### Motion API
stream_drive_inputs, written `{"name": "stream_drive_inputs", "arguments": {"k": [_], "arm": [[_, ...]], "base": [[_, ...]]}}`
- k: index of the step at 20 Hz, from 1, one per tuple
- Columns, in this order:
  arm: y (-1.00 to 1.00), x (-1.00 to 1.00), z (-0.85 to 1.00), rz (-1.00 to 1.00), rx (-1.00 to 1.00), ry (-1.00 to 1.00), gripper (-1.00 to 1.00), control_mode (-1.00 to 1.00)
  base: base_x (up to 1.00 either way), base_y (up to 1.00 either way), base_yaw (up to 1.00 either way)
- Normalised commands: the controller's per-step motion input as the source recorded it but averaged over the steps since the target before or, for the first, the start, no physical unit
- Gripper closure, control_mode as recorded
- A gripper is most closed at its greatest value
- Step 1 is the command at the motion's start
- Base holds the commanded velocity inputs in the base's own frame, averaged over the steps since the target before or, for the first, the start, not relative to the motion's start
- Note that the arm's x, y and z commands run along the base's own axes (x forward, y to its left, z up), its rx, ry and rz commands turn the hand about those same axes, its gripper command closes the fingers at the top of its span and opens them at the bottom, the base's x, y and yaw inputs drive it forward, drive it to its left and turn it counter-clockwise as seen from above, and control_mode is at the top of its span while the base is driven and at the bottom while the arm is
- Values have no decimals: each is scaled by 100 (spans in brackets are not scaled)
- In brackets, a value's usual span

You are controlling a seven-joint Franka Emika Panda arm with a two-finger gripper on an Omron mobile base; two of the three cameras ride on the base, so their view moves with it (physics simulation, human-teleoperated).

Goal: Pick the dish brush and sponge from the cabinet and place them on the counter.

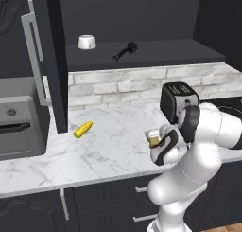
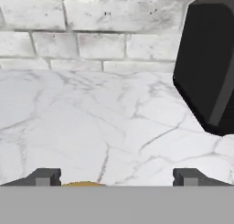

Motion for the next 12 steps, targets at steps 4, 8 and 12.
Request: {"name": "stream_drive_inputs", "arguments": {"k": [4, 8, 12], "arm": [[6, -4, 86, 0, -10, -4, -100, -100], [3, -9, 85, -1, -6, 3, -100, -100], [0, -24, 79, -2, 1, 28, -100, -100]], "base": [[0, 0, 0], [0, 0, 0], [0, 0, 0]]}}
